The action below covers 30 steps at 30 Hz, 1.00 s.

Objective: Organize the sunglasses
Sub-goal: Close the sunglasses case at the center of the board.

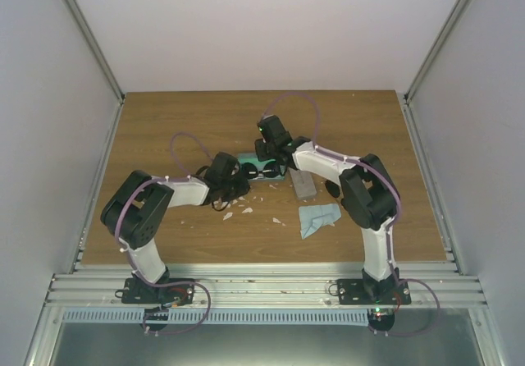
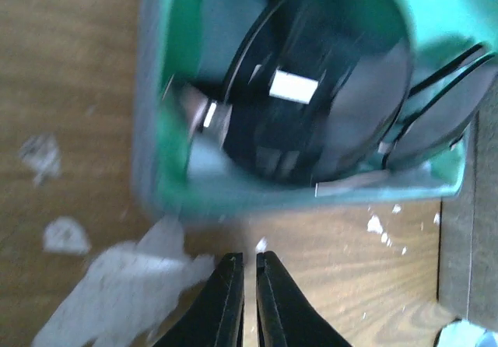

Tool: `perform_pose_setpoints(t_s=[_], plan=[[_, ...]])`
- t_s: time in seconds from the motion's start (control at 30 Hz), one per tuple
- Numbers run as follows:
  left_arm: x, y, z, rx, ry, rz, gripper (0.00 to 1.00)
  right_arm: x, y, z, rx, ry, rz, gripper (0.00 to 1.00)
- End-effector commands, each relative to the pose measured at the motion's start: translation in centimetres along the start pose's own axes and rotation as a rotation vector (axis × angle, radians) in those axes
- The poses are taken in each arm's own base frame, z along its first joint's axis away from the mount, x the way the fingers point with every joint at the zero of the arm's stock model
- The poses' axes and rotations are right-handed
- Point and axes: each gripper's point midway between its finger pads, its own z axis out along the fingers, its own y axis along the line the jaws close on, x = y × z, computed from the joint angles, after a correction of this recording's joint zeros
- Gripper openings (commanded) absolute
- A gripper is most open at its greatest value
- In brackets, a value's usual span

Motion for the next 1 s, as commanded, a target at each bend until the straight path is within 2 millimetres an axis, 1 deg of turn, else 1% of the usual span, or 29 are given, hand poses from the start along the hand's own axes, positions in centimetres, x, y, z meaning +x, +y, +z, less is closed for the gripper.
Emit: perform_pose_setpoints(t_s=[0.0,0.1,0.17,0.27,0.33,0.37,0.47,0.53,0.57,0.63,0.67,0.7,0.73,0.77,0.8,0.83,0.97], plan=[[-1.0,1.7,1.7,-0.102,-0.077,-0.017,0.09,4.7,1.0,-0.8,0.022,0.076,-0.021,0.39],[-1.2,2.4,2.1,-0.146,-0.103,-0.027,0.09,6.5,1.2,-1.3,0.019,0.093,0.018,0.39],[-1.0,2.9,2.2,-0.161,-0.108,-0.035,0.08,7.7,1.6,-1.6,-0.003,0.105,0.04,0.38],[-0.6,3.3,2.2,-0.165,-0.106,-0.045,0.08,8.6,2.2,-2.1,-0.032,0.118,0.056,0.38],[-0.3,3.5,1.9,-0.163,-0.106,-0.05,0.08,8.4,2.3,-2.6,-0.039,0.113,0.063,0.38],[-0.2,3.5,1.6,-0.159,-0.108,-0.055,0.08,8.0,2.2,-2.9,-0.04,0.103,0.063,0.38],[0.0,3.1,0.1,-0.138,-0.118,-0.056,0.09,6.1,1.9,-3.9,-0.031,0.071,0.055,0.39],[-0.1,2.5,-1.2,-0.116,-0.128,-0.043,0.1,4.7,1.3,-4.5,-0.029,0.049,0.049,0.41],[-0.3,2.2,-1.9,-0.109,-0.133,-0.032,0.11,4.3,0.9,-4.6,-0.03,0.045,0.037,0.46],[-0.5,1.6,-3.3,-0.087,-0.135,-0.006,0.14,4.0,0.6,-4.3,-0.071,0.055,-0.036,0.62],[-1.0,1.2,-4.0,-0.07,-0.146,0.009,0.15,4.1,0.7,-4.0,-0.1,0.065,-0.102,0.71],[-0.8,1.6,-4.8,-0.078,-0.135,0.012,0.17,4.3,0.9,-3.8,-0.138,0.072,-0.17,0.86],[-1.0,1.8,-5.5,-0.075,-0.138,0.012,0.18,4.7,1.5,-3.7,-0.196,0.081,-0.251,0.97],[-1.2,2.0,-6.3,-0.066,-0.144,0.009,0.2,5.3,2.0,-3.6,-0.253,0.094,-0.318,0.99],[-1.4,2.3,-7.1,-0.06,-0.15,0.005,0.22,5.7,2.5,-3.5,-0.306,0.101,-0.409,0.99],[-1.9,2.2,-8.1,-0.039,-0.167,0.002,0.24,6.2,2.9,-3.3,-0.346,0.119,-0.457,1.0],[-2.7,2.9,-10.7,0.025,-0.176,-0.022,0.32,6.7,4.1,-2.9,-0.43,0.119,-0.584,1.0]])
